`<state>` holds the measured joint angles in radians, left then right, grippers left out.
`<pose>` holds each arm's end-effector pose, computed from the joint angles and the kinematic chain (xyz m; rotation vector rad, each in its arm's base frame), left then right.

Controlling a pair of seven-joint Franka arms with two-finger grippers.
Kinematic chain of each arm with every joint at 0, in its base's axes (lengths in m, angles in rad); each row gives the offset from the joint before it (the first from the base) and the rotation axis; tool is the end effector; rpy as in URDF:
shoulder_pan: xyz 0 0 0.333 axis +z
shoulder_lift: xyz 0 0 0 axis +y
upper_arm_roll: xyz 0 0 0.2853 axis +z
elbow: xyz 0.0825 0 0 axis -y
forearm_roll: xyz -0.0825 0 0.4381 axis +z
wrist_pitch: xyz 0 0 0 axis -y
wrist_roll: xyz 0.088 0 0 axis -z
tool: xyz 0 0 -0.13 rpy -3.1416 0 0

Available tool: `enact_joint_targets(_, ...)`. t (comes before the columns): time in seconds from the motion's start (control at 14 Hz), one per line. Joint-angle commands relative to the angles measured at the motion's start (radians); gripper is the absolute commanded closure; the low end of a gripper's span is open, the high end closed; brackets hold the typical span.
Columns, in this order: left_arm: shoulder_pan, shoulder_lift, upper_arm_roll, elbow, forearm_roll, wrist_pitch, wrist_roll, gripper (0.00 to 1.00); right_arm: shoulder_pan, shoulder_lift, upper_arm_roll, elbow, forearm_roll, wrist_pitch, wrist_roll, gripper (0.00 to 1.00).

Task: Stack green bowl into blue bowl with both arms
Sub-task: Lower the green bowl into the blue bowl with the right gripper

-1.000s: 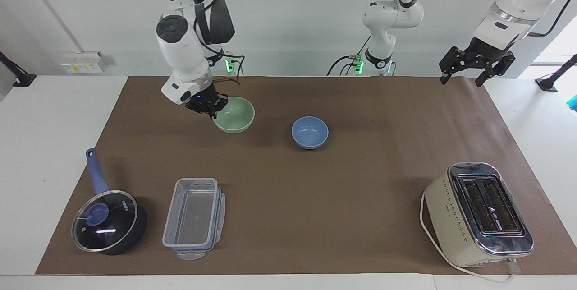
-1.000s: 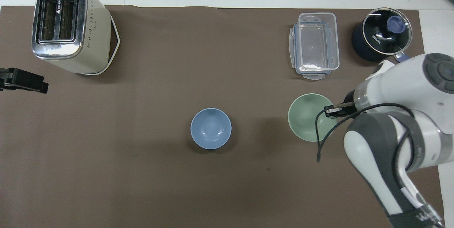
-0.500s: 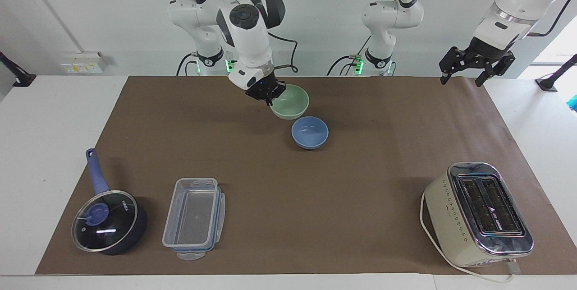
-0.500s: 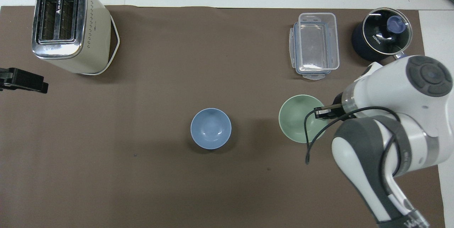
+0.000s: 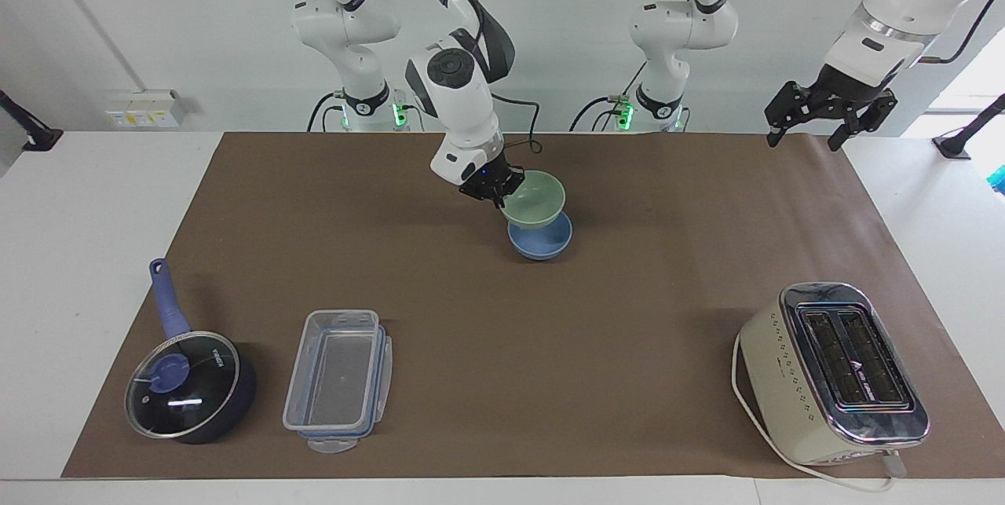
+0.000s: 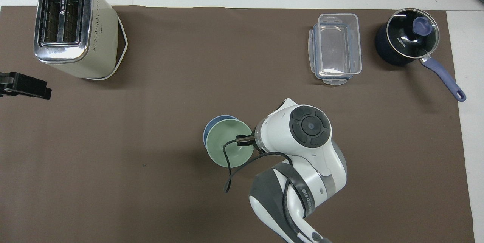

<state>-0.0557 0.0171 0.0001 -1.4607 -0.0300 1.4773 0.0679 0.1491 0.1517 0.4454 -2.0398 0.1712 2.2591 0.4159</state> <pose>0.6027 -0.0377 0.6097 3.1055 -0.1964 -0.0005 0.5152 0.3566 0.3013 -2.9251 -0.0991 0.0415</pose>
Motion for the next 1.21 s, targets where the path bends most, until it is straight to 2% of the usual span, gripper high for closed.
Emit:
enact_joint_targets(0.0,0.014,-0.019,-0.009,-0.018,0.016,-0.009,0.004,0.0,0.021,0.034,-0.002,0.009,0.01,0.043,0.021,1.0)
enact_joint_targets(0.29,0.014,-0.019,-0.009,-0.018,0.016,-0.009,0.004,0.0,0.032,0.062,-0.005,0.009,-0.005,0.08,0.02,1.0)
enact_joint_targets(1.07,0.014,-0.019,-0.009,-0.018,0.016,-0.009,0.004,0.0,0.029,0.088,-0.005,0.016,-0.078,0.083,0.024,1.0)
enact_joint_targets(1.14,0.014,-0.019,-0.009,-0.018,0.016,-0.009,0.004,0.0,0.03,0.089,-0.007,0.024,-0.076,0.083,0.027,0.91)
